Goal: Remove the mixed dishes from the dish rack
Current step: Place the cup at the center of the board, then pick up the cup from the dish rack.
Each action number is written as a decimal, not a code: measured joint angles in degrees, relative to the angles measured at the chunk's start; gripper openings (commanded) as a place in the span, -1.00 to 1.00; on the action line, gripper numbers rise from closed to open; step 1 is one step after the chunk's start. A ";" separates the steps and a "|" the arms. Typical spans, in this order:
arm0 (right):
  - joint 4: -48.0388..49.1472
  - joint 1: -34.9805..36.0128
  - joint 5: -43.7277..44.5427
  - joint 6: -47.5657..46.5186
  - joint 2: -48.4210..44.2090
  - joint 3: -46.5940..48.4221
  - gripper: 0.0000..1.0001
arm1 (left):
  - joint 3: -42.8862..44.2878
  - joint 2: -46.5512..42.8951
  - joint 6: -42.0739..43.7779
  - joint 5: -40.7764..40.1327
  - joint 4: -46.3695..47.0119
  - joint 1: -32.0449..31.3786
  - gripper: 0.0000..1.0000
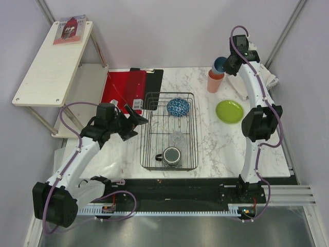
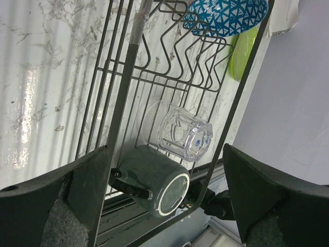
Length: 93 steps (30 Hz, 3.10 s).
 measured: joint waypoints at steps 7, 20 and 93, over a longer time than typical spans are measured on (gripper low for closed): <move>0.57 -0.26 -0.61 -0.04 2.21 0.90 -0.46 | -0.02 0.70 0.02 -0.07 0.00 0.00 0.93; 4.42 -0.24 -2.19 -0.35 2.54 1.03 0.15 | -0.04 1.92 0.04 -0.17 0.04 0.02 0.93; 48.63 28.68 -10.25 -14.51 -70.86 -93.11 0.21 | 25.88 37.11 27.41 -39.50 -3.06 -44.13 -0.26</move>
